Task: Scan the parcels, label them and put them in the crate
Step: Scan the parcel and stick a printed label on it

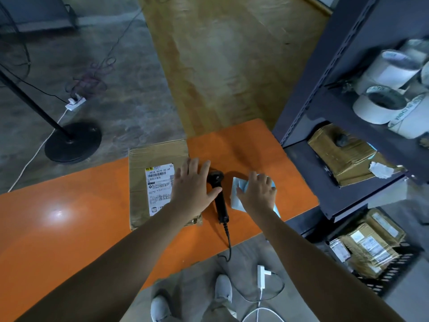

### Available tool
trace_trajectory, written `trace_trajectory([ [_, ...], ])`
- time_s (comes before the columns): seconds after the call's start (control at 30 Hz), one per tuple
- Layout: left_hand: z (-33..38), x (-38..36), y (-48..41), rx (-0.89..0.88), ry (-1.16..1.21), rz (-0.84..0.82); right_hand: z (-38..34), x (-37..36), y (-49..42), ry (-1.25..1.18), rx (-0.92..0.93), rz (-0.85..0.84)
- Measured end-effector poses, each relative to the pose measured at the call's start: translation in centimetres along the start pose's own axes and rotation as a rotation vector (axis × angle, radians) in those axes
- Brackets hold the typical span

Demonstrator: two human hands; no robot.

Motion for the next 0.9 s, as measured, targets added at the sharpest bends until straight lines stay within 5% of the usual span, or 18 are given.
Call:
trace_trajectory([
  [0.43, 1.4, -1.3, 0.6, -0.035, 0.021, -0.007, 1.0, -2.2, -0.8, 0.136, 0.011, -0.202],
  [0.9, 4.9, -1.7, -0.3, -0.079, 0.078, -0.018, 4.6, 1.8, -1.6, -0.593, -0.125, -0.221],
])
Point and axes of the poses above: each hand's wrist, its own y-axis away from the middle knuckle, its own x-axis out of the back of the hand, z = x × y, the point moved 7 cm from there along -y, towards the middle knuckle, and after that the axes turned 7 degrees about z, right-handed, at the moved point
